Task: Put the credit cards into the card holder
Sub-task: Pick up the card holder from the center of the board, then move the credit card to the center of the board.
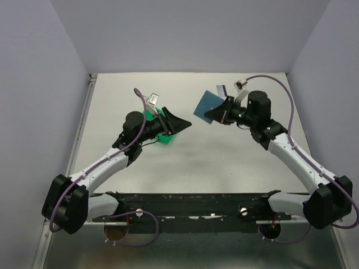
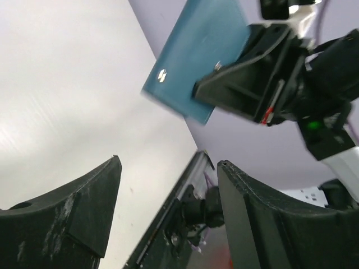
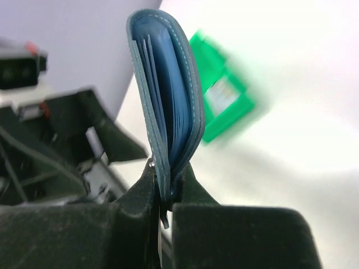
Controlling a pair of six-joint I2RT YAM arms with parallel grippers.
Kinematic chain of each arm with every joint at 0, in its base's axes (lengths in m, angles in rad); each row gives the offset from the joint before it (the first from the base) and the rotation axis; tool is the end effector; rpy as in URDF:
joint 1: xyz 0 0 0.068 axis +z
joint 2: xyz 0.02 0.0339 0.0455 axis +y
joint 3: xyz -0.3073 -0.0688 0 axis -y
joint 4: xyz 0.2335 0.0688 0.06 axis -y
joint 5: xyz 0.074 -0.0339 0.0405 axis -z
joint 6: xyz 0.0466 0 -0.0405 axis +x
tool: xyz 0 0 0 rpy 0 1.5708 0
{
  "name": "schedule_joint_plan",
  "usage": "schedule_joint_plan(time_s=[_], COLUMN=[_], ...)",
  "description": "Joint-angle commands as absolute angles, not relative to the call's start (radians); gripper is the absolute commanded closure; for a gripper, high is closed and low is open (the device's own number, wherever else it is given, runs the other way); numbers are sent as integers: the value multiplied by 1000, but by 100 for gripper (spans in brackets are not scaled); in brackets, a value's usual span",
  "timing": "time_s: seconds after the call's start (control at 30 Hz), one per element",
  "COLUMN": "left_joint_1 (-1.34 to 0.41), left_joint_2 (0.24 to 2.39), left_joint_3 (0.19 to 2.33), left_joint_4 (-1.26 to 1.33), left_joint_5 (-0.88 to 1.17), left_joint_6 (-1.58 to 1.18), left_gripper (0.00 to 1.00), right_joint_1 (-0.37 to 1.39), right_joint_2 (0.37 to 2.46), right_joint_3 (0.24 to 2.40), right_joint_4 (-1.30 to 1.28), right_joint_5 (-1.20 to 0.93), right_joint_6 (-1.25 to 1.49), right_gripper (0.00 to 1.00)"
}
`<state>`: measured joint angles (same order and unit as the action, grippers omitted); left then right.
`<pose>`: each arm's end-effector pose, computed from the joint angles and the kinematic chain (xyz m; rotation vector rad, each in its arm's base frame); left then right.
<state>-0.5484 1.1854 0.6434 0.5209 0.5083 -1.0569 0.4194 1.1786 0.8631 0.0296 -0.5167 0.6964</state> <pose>0.2016 -0.1498 0.3268 -0.0096 1.8562 -1.5915 0.2217 0.1241 0.3498 -0.1141 2.0087 1.2244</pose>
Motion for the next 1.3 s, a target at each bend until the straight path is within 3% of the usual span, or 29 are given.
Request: schedule_joint_plan(time_s=[0.0,0.17,0.57,1.0,1.13,1.27], left_joint_1=[-463,-410,-360,-477,-509,-522], left_joint_2=[1230,1336,1424,1414,1427,1440], left_joint_3=[756,848,884,836,853,865], left_joint_4=[327,308,555,738,741,758], left_joint_5=[523,555,779,839,831,828], left_joint_6=[-951,-914,-980,-1046,-1051,-1071], left_gripper=[23,23,18,20,37,93], right_joint_1=[355,310,287,288,288,290], right_joint_2=[1375,1552,1436,1431,1425,1410], right_joint_3=[1188,1425,1230,1172,1164,1151], right_joint_4=[-466,-612,-454,-413,-411,-408], right_joint_5=[-213,-479,-1141,-1243,-1241,-1227], right_joint_6=[419,281,324,354,362,367], right_gripper=[100,100,100,100,100,99])
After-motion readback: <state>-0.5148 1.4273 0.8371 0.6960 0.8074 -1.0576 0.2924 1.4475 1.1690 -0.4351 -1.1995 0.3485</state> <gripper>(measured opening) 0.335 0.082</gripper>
